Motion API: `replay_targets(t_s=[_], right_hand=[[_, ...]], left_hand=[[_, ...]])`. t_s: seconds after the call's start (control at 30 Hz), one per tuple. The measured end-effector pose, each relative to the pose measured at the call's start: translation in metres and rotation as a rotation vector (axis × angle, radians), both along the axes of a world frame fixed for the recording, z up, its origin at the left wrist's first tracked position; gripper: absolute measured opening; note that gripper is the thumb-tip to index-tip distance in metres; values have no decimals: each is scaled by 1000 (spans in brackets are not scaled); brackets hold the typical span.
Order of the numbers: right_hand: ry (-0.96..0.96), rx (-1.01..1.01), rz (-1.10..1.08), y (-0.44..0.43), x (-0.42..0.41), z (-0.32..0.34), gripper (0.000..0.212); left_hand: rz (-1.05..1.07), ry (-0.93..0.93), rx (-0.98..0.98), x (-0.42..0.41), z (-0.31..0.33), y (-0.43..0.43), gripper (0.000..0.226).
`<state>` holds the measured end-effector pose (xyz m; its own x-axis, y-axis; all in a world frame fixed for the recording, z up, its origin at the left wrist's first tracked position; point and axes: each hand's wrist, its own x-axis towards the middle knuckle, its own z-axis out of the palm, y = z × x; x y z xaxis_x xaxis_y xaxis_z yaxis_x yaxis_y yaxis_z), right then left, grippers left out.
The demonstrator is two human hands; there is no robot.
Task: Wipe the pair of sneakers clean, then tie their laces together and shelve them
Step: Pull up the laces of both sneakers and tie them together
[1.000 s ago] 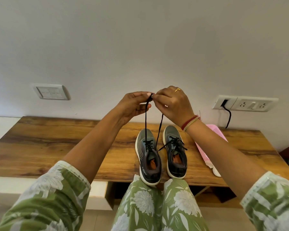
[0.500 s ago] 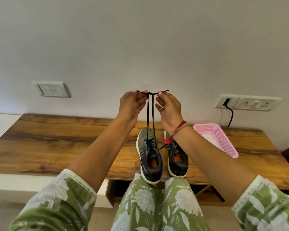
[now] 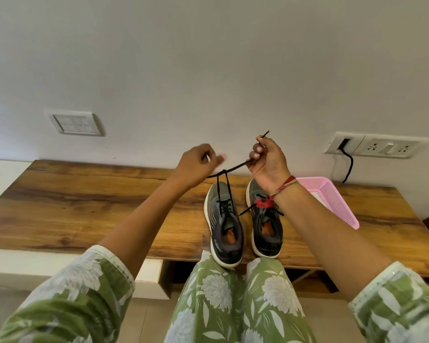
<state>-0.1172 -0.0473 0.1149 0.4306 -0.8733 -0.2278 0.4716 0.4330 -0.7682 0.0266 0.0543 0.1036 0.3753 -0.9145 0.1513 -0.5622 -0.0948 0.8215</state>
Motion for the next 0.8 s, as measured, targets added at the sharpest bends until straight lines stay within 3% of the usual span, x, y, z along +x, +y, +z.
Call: replay_targets(t_s=[0.07, 0.17, 0.27, 0.33, 0.4, 0.47, 0.6, 0.7, 0.8], right_hand=[[131, -124, 36, -7, -4, -2, 20], [395, -434, 115, -14, -14, -2, 24], [849, -1008, 266, -23, -28, -3, 10], [1270, -1327, 539, -28, -35, -7, 19], [1437, -1293, 792, -30, -40, -14, 26], [1339, -1167, 873, -29, -42, -22, 19], [1053, -940, 708, -31, -48, -36, 14], [1025, -833, 643, -32, -53, -51, 5], [990, -683, 443, -30, -57, -69, 7]], left_hand=[[-156, -319, 98, 3, -6, 2, 31], [-319, -562, 272, 13, -11, 2, 27], [-362, -629, 345, 24, -16, 3, 22], [-380, -552, 366, 28, -17, 6, 19], [-373, -397, 388, 28, -17, 8, 23], [-349, -339, 395, 25, -19, 10, 27], [-427, -399, 451, 26, -31, 11, 15], [-457, -392, 486, 29, -41, 11, 16], [-333, -461, 518, 35, -57, 11, 12]])
